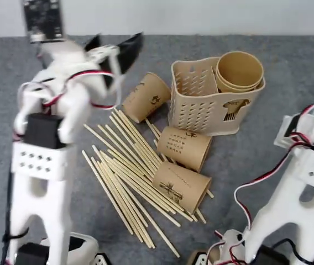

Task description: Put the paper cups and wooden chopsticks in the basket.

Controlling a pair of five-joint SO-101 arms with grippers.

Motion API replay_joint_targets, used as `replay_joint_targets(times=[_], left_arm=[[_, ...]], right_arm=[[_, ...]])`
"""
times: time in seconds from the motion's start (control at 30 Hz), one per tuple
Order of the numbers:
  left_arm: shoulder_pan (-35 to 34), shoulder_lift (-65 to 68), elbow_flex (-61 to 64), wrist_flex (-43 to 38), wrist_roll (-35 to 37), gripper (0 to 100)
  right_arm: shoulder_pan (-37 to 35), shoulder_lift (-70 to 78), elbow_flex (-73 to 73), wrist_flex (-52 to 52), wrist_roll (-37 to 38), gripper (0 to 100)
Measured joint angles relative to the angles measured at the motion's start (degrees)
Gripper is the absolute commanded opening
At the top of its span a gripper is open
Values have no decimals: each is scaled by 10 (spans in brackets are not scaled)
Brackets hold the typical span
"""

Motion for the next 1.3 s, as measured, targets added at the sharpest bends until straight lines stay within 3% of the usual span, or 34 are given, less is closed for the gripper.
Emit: replay_joint_targets(times=[0.2,0.37,0.53,0.77,1.03,1.3], left_arm=[[-83,-25,0,121,0,294],[-130,-34,0,194,0,294],[-169,-34,0,246,0,294],[-238,-37,57,248,-11,294],[-324,-39,126,206,-56,294],[-339,-39,178,179,-62,294]], right_arm=[[-27,0,39,1,85,42],[-41,0,115,1,100,42],[-112,0,181,1,101,46],[-249,0,223,-3,55,48],[-309,-1,227,3,29,48],[-401,-123,324,3,13,44]])
